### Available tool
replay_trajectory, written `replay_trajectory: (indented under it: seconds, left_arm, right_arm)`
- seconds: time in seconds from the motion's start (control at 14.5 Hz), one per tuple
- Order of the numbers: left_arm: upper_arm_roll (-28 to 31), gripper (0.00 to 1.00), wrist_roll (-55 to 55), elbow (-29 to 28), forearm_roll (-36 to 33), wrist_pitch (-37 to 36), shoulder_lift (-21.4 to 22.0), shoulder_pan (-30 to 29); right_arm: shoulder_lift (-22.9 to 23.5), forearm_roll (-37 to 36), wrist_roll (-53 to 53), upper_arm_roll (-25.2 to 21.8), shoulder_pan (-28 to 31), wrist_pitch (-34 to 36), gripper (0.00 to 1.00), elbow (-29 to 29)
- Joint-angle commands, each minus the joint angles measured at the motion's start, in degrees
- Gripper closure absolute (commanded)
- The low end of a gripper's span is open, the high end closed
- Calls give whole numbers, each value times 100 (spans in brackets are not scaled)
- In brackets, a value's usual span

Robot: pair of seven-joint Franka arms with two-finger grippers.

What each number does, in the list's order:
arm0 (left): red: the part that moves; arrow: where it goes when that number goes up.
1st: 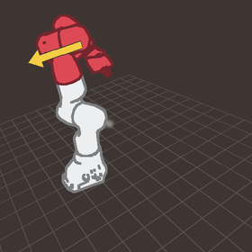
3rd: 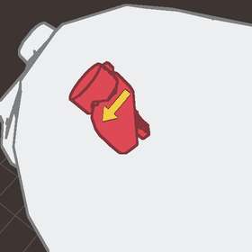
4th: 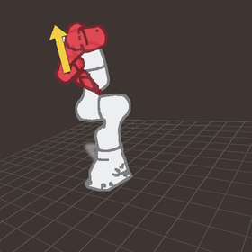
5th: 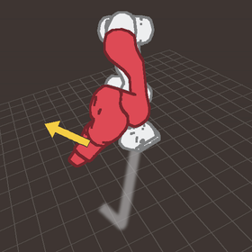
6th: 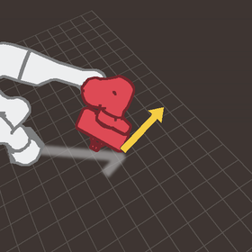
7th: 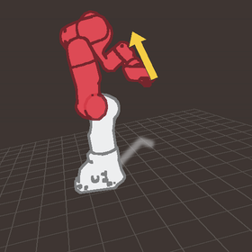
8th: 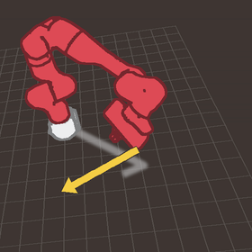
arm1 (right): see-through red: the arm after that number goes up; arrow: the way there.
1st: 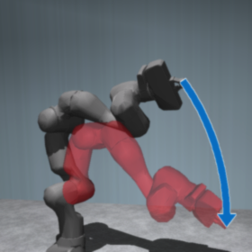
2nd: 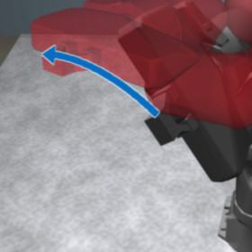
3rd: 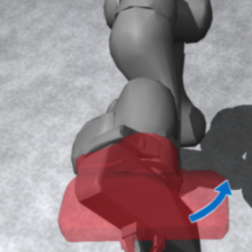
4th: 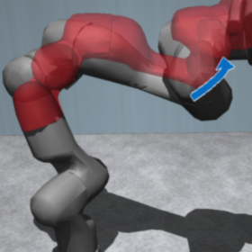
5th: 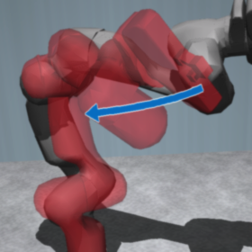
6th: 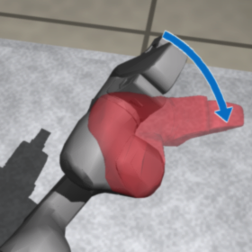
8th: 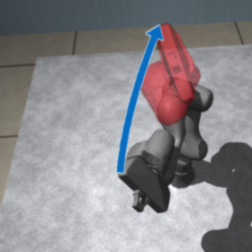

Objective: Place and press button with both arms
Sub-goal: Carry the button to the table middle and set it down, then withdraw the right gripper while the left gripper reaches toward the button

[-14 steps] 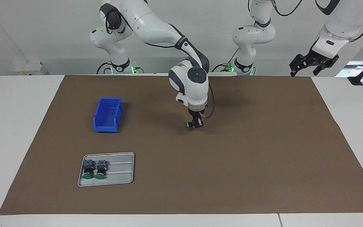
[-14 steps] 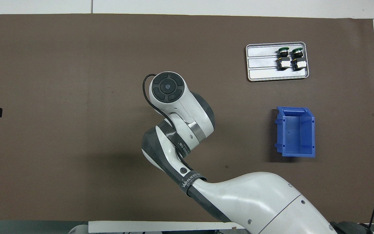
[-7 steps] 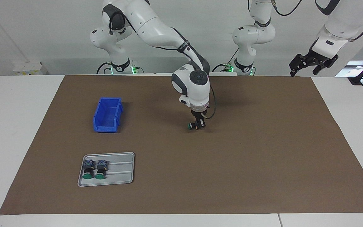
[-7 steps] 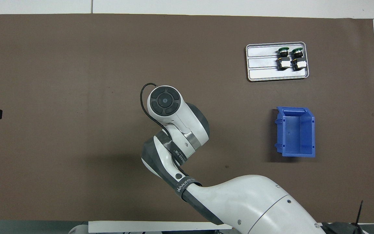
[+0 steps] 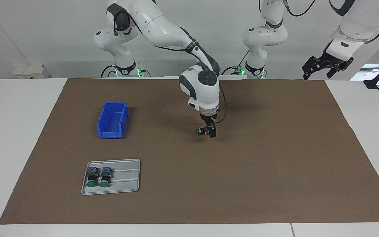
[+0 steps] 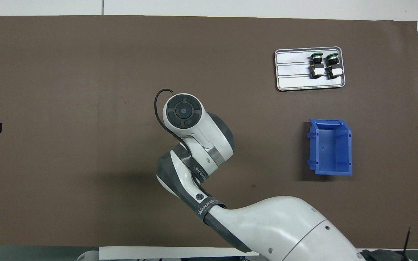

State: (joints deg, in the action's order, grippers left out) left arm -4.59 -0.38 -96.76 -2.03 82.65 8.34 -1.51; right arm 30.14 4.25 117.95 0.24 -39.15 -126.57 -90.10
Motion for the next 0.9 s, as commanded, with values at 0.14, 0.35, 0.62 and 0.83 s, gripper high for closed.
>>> replay_trajectory:
  seconds: [0.14,0.35,0.62,0.83]
  left_arm:
    - [2,0,397,-159,-104,23,142,-7]
    - [-15,0,968,-212,-95,67,142,54]
    - [-24,1,1952,-229,98,102,54,256]
    - [-33,0,3198,-465,133,329,-16,738]
  right_arm:
    - [-1131,14,-2244,55,1293,1141,0,-96]
    - [-1624,49,-4221,55,2066,1967,0,-87]
    - [-2327,58,-6350,46,2823,3110,0,-96]
    - [-2916,-3,-7757,29,3526,3892,0,-78]
